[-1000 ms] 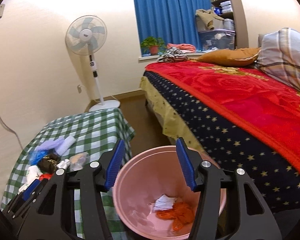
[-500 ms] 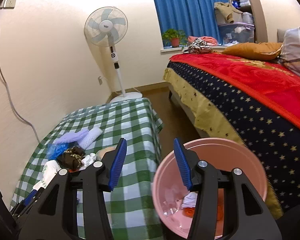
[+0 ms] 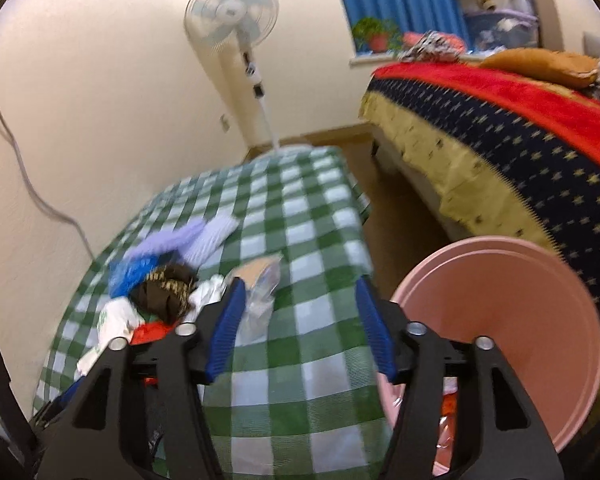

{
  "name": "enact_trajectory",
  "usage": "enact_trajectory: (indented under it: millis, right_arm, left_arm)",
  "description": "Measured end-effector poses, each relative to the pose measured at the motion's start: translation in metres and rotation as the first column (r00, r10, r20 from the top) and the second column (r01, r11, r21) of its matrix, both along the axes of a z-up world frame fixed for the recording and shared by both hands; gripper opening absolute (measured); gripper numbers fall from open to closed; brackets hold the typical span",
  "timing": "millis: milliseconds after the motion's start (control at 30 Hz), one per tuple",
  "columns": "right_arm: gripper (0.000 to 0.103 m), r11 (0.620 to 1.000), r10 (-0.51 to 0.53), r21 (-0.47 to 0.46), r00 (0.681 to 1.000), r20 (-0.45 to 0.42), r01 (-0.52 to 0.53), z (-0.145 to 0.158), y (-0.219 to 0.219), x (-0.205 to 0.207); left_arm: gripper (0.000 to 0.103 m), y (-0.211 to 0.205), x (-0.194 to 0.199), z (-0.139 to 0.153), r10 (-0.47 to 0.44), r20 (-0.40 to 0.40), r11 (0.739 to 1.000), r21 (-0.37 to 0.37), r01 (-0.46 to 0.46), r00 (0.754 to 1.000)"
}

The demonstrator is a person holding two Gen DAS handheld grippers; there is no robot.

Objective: Collect trash
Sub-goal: 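Grasp the white green-print bag with the left gripper while the right grasps the clear plastic bag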

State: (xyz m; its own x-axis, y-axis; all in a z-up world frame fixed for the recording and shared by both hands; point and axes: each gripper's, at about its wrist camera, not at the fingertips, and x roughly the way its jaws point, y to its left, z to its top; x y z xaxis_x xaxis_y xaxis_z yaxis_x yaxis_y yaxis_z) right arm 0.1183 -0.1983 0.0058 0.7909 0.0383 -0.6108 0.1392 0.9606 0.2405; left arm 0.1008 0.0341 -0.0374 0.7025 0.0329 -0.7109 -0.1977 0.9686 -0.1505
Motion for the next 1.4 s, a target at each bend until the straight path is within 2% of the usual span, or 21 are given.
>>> enact_trajectory:
  millis: [500,667,833,1000,1167,1267,1333,1400]
  right_arm:
    - [0.067,0.996,0.08,0.035,0.991,-0.11,-0.077,-0.033,0.018,0.047]
    - [0.067,0.995,0.102,0.013,0.985,-0.137,-0.101,-0.039,0.026,0.055]
    - [0.066,0.995,0.102,0.027,0.981,-0.164,-0.099,-0.045,0.023,0.059]
    - [0.055,0.994,0.11,0.037,0.979,-0.172,-0.106,-0.048,0.022,0.06]
    - [0.027,0.992,0.123,0.04,0.978,-0.169,-0.118,-0.047,0.021,0.059]
    - [0.018,0.991,0.132,0.034,0.98,-0.151,-0.128,-0.042,0.021,0.056]
    - [0.017,0.991,0.135,0.03,0.981,-0.14,-0.132,-0.039,0.021,0.053]
    - [0.016,0.991,0.135,0.024,0.983,-0.126,-0.133,-0.034,0.021,0.05]
  left_arm:
    - [0.056,0.004,0.017,-0.004,0.022,-0.037,1.0,0.004,-0.022,0.999]
    - [0.056,0.006,0.021,-0.006,0.032,-0.049,0.999,0.002,-0.032,0.998]
    - [0.05,0.007,0.023,-0.007,0.045,-0.058,0.999,0.01,-0.044,0.997]
    - [0.043,0.009,0.022,-0.007,0.06,-0.057,0.998,0.012,-0.059,0.997]
    - [0.035,0.009,0.02,-0.005,0.059,-0.044,0.998,0.012,-0.059,0.997]
    - [0.032,0.008,0.018,-0.003,0.055,-0.034,0.998,0.021,-0.054,0.998]
    - [0.029,0.008,0.017,-0.001,0.052,-0.026,0.998,0.021,-0.051,0.998]
    - [0.022,0.008,0.015,0.002,0.051,-0.015,0.998,0.022,-0.051,0.999]
